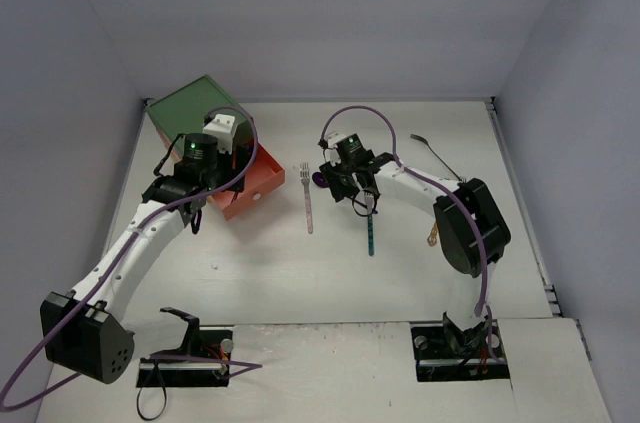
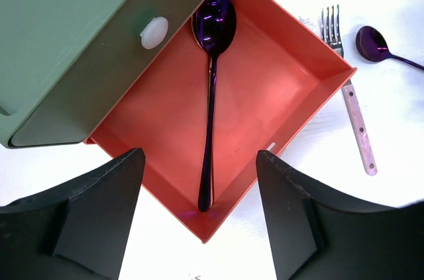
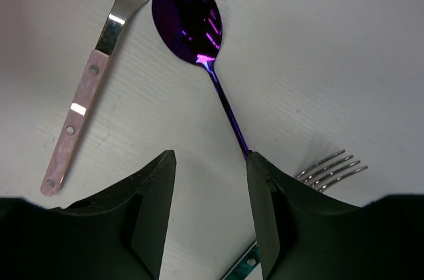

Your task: Sort the eating utensils into containers

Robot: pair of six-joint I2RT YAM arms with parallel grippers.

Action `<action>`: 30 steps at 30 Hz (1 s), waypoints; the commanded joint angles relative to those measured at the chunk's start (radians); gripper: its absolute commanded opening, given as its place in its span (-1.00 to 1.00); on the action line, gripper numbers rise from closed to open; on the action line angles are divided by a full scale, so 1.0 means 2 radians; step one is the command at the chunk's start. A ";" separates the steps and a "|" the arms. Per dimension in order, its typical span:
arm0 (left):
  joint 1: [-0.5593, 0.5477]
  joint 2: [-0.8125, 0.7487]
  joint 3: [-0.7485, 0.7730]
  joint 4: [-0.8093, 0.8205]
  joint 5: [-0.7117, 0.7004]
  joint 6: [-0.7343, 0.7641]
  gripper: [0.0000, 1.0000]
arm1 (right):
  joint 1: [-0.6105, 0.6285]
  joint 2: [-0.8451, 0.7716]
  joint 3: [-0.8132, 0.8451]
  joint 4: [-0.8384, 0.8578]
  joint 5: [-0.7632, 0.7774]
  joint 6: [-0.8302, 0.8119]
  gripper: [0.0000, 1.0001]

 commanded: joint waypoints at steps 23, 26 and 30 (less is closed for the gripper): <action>-0.001 -0.073 -0.014 0.073 -0.016 -0.020 0.42 | -0.010 0.138 0.116 -0.020 -0.019 -0.026 -1.00; -0.001 -0.074 -0.015 0.074 -0.016 -0.019 0.42 | -0.020 0.145 0.137 -0.020 -0.025 -0.018 -1.00; -0.001 -0.072 -0.016 0.078 -0.009 -0.019 0.42 | -0.047 0.145 0.174 -0.019 -0.033 0.008 -1.00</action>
